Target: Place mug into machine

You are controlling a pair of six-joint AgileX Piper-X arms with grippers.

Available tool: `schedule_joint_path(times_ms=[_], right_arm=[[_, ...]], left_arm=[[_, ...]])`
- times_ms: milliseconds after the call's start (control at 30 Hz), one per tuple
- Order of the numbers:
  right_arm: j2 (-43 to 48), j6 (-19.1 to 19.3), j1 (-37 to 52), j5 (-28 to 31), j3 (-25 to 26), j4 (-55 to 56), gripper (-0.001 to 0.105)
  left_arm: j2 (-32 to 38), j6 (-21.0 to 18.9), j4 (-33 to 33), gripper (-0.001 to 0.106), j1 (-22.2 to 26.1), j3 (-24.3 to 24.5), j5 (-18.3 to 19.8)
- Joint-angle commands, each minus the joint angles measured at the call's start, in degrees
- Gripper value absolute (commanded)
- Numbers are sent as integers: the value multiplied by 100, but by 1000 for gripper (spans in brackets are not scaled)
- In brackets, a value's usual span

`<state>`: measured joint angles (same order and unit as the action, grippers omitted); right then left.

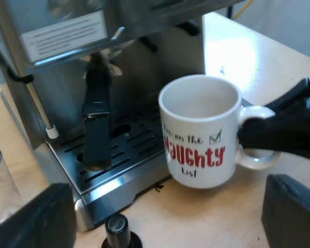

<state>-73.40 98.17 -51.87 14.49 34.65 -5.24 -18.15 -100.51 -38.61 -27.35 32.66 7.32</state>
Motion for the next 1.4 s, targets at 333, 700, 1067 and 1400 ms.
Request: schedule_joint_path(times_ms=[333, 700, 1067, 1400], right_arm=[[-353, 107, 268, 326, 250, -701, 0], [-977, 245, 368, 147, 536, -1109, 0], [-1609, 243, 368, 202, 903, -1411, 0], [-2098, 243, 368, 337, 1207, -1601, 0]], left_arm=[[15, 458, 164, 74, 1378, -120, 1522], [-115, 485, 164, 74, 1306, -140, 1538], [-113, 485, 164, 74, 1306, -140, 1558], [-113, 485, 164, 74, 1306, -140, 1558]])
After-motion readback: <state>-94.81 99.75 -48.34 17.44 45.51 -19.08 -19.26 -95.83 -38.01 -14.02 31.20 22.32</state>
